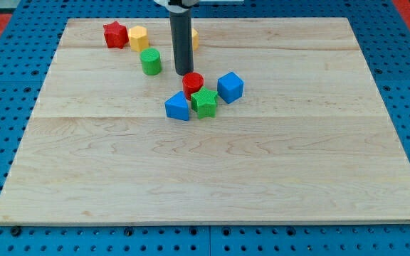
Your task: Push the blue cube in between the blue triangle and red circle
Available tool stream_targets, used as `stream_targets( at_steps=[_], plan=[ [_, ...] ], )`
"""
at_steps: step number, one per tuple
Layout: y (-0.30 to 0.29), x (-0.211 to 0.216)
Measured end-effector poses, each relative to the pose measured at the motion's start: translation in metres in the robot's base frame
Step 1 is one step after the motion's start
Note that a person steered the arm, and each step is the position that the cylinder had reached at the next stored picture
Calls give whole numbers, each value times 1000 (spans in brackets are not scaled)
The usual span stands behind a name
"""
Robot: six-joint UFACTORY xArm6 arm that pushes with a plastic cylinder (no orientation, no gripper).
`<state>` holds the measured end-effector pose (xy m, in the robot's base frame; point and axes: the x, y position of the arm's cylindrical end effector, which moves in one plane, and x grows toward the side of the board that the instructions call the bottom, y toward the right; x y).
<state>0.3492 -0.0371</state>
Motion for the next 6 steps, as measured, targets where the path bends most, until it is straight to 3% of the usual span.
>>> stream_targets(
  at_steps=[2, 3, 4, 5, 6],
  plan=[
    [-55, -16],
    [-18, -16],
    [58, -30],
    [115, 7],
    [79, 43]
  ],
)
